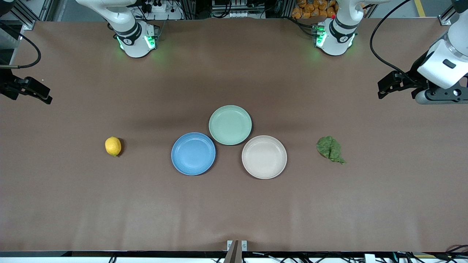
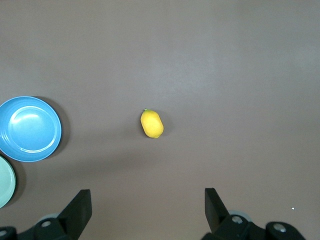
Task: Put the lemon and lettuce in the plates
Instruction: 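Reach the right gripper to the lemon while the left gripper reaches the lettuce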
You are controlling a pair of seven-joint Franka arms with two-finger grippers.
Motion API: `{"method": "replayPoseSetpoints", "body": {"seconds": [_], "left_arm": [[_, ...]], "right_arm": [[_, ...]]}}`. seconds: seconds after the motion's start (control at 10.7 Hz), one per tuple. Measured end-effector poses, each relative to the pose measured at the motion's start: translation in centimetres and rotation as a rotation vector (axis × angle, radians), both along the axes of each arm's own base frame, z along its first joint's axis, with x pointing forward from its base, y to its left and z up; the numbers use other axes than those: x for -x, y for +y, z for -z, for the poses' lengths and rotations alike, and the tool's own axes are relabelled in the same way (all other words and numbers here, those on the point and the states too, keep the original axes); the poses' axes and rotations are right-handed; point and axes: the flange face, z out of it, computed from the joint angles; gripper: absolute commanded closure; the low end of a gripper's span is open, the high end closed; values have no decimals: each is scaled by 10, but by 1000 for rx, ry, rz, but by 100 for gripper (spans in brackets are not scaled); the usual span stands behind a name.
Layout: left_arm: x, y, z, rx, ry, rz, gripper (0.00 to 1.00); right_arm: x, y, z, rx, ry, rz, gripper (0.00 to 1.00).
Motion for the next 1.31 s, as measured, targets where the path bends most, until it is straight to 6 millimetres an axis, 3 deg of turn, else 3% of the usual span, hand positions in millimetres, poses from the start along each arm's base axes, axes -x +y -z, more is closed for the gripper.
{"method": "replayPoseSetpoints", "body": {"seconds": [0.28, 0.66, 1.12, 1.31], "left_arm": [[-6, -1, 10, -2, 16, 0, 0], [-23, -2, 33, 0, 19, -1, 0], [-58, -6, 105, -4, 87, -1, 0], [-74, -9, 144, -4, 110, 0, 0]], "right_arm": [[-10, 0, 20, 1, 36, 0, 0], [-13, -1, 26, 1, 47, 2, 0], [-17, -1, 37, 1, 70, 4, 0], [-29, -3, 67, 2, 123, 7, 0]]}}
